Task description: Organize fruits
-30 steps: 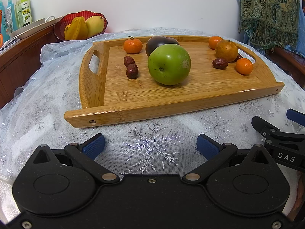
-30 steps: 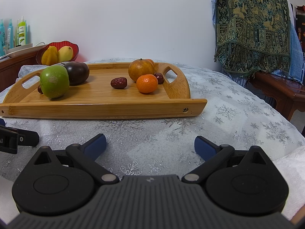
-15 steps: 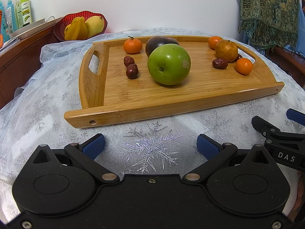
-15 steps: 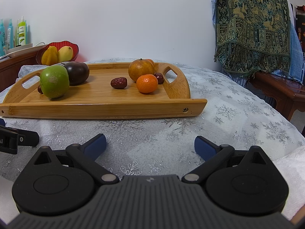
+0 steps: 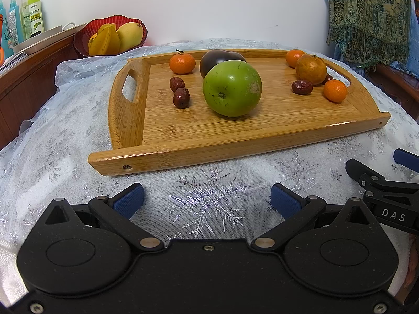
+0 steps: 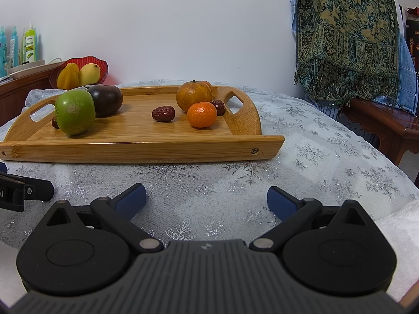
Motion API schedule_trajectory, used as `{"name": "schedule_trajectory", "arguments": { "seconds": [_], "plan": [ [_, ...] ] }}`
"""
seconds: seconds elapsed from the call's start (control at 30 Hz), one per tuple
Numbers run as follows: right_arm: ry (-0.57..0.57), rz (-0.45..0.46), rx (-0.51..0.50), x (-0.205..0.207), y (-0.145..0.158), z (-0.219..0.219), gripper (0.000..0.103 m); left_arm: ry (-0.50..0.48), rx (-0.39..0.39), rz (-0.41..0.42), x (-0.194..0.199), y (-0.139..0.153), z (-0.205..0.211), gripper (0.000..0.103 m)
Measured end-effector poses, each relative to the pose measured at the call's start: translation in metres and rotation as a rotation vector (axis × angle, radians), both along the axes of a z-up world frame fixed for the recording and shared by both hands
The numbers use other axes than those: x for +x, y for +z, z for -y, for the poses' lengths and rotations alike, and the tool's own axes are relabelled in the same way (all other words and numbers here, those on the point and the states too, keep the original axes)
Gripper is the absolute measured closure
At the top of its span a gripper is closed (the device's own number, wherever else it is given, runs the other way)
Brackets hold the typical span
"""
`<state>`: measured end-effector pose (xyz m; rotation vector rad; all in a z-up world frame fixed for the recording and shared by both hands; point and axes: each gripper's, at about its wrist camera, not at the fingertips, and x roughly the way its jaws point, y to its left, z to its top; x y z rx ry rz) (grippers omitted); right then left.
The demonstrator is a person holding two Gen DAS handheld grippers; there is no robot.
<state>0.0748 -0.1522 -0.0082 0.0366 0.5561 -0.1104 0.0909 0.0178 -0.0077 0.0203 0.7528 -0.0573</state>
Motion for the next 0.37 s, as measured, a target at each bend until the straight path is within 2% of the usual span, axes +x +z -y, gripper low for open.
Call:
{"name": "schedule_trajectory", "arguments": {
  "seconds": [0.37],
  "plan": [
    [0.001, -0.001, 0.004, 0.0000, 0.0004, 0.0002, 0.000, -0.001, 0.000, 0.001, -0.0005, 0.0001, 0.0002, 0.000]
  ]
}}
